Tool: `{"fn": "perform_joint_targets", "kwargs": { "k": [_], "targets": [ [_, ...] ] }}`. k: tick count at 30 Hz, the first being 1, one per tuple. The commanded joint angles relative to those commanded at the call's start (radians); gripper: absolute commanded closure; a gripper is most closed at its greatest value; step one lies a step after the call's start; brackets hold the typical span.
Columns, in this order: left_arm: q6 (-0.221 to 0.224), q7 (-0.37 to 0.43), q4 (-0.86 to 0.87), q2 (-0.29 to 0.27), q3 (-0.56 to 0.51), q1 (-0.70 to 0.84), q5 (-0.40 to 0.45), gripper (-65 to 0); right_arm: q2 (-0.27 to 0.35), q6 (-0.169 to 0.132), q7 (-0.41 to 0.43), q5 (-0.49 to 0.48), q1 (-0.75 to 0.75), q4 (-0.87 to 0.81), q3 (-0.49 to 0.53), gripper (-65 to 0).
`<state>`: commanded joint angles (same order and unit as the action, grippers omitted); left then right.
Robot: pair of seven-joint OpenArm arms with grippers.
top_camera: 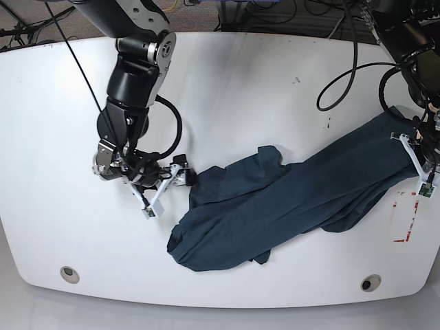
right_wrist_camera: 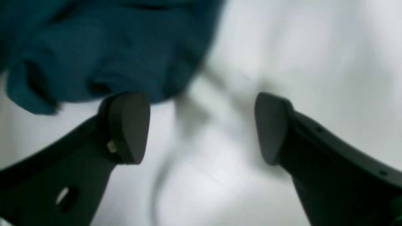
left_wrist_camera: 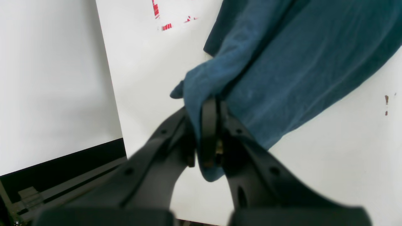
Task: Fold the T-shirt properly
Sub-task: 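Move the right gripper to the shirt's loose end and grasp it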
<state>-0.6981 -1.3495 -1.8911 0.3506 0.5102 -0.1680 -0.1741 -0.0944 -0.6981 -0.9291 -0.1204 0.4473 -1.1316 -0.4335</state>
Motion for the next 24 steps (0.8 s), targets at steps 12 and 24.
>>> {"fn": "perform_joint_targets", "kwargs": {
  "k": [12,24],
  "targets": [
    [0.000,0.000,0.000,0.000,0.000,0.020,-0.002,0.0,-0.040,0.000,0.160,0.000,0.011,0.157,0.005,-49.6],
    [0.000,0.000,0.003,0.000,0.000,0.021,-0.002,0.0,-0.037,0.000,0.245,0.003,0.028,0.253,0.005,-28.9]
  ]
}}
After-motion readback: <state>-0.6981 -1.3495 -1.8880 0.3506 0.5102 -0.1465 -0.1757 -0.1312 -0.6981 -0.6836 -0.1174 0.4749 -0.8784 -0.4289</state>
